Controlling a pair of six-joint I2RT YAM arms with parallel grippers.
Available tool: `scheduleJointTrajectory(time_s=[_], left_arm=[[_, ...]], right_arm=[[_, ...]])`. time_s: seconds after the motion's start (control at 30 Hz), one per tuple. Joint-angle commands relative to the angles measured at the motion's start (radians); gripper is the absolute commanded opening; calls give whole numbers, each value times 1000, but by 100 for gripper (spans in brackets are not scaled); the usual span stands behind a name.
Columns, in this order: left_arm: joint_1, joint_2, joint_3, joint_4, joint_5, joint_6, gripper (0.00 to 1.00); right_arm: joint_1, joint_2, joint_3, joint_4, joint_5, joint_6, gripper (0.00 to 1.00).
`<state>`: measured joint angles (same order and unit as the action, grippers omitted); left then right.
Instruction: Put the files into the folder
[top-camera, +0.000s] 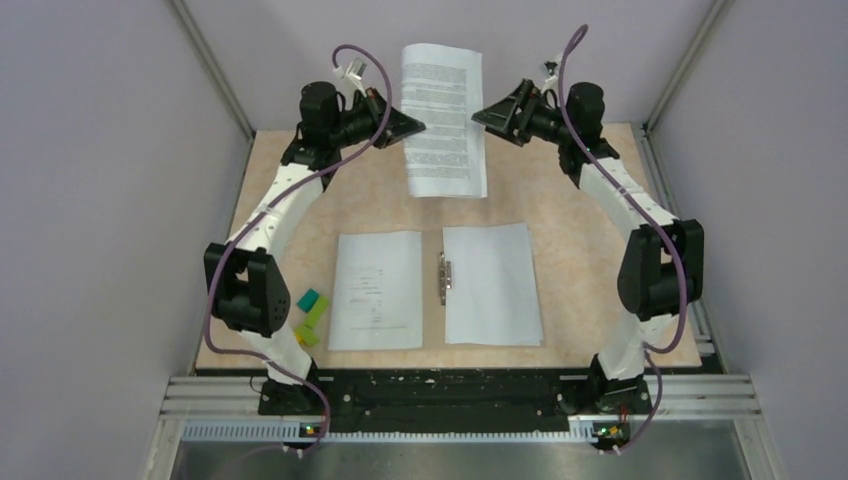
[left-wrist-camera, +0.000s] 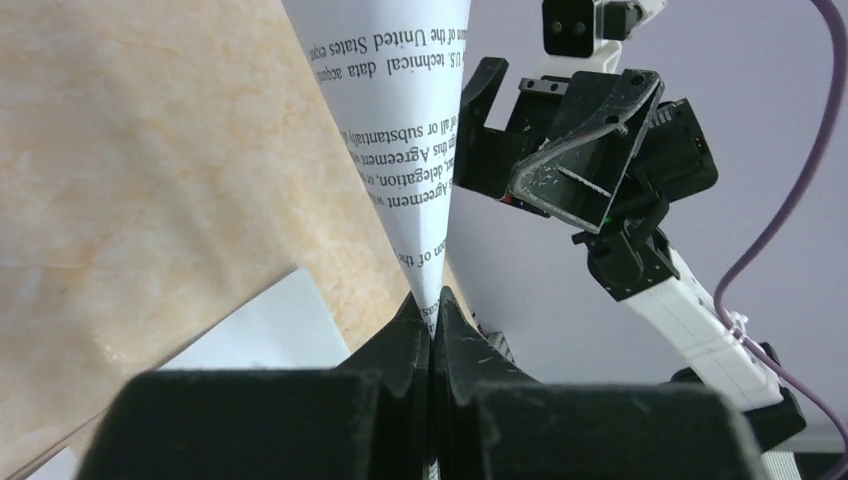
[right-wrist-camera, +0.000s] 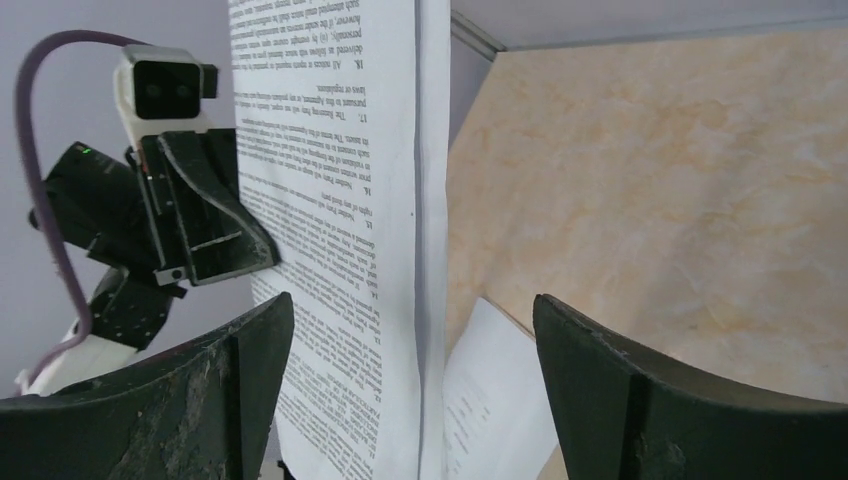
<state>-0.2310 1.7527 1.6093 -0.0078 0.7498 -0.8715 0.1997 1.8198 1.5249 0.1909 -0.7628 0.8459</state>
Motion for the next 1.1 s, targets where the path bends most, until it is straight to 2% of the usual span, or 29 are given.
scheduleJointTrajectory(time_s=[0.0,0.27,0.47,0.63,0.73,0.97,1.07], left_arm=[[-1,-103,-84,165,77,-90,0],[-14,-196,-219,243,105,-141,0],[-26,-239,-324,320,112,-175,0],[-30,-259,-378,345,121,-185,0],[-36,-268,-399,346,122,-185,0],[-82,-299,-506,344,111,-162,4],[-94,-318,-561,347,100,-154,9]], right_arm=[[-3,-109,-57,177,-77,118,88],[12,-229,-193,296,-107,208,85],[52,-273,-273,313,-104,210,76],[62,-299,-321,302,-88,197,64],[71,-315,-343,288,-79,185,60],[97,-367,-391,121,-16,67,45],[97,-407,-431,40,24,11,32]])
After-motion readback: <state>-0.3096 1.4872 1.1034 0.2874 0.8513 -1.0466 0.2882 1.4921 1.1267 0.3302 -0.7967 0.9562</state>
